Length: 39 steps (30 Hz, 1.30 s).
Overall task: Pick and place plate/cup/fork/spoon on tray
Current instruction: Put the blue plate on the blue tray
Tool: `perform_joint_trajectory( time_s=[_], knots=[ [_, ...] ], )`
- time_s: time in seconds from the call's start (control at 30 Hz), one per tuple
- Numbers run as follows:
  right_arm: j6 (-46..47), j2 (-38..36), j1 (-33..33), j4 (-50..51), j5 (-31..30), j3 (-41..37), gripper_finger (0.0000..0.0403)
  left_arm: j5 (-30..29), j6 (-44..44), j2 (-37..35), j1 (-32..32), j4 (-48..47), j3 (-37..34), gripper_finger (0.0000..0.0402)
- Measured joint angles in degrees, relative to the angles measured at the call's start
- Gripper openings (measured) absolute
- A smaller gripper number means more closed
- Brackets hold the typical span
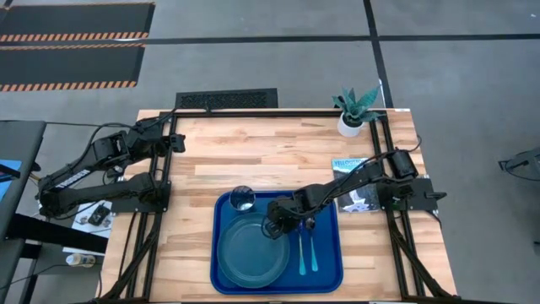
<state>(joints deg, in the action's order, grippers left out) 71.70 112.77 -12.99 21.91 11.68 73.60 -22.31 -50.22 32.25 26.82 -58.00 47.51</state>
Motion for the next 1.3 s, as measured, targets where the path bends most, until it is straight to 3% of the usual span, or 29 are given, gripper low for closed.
perform_joint_trajectory(
  time_s=[1.03,1.3],
  knots=[
    [1.8,2.2,0.1,-1.1,-0.1,0.1,0.0019,-0.2,0.0,0.0,0.0,0.0,0.0,0.0222],
    [1.8,2.2,-0.1,-1.0,-1.0,0.0,0.0036,-0.2,0.0,0.0,0.0,0.0,0.0,0.0222]
  ],
)
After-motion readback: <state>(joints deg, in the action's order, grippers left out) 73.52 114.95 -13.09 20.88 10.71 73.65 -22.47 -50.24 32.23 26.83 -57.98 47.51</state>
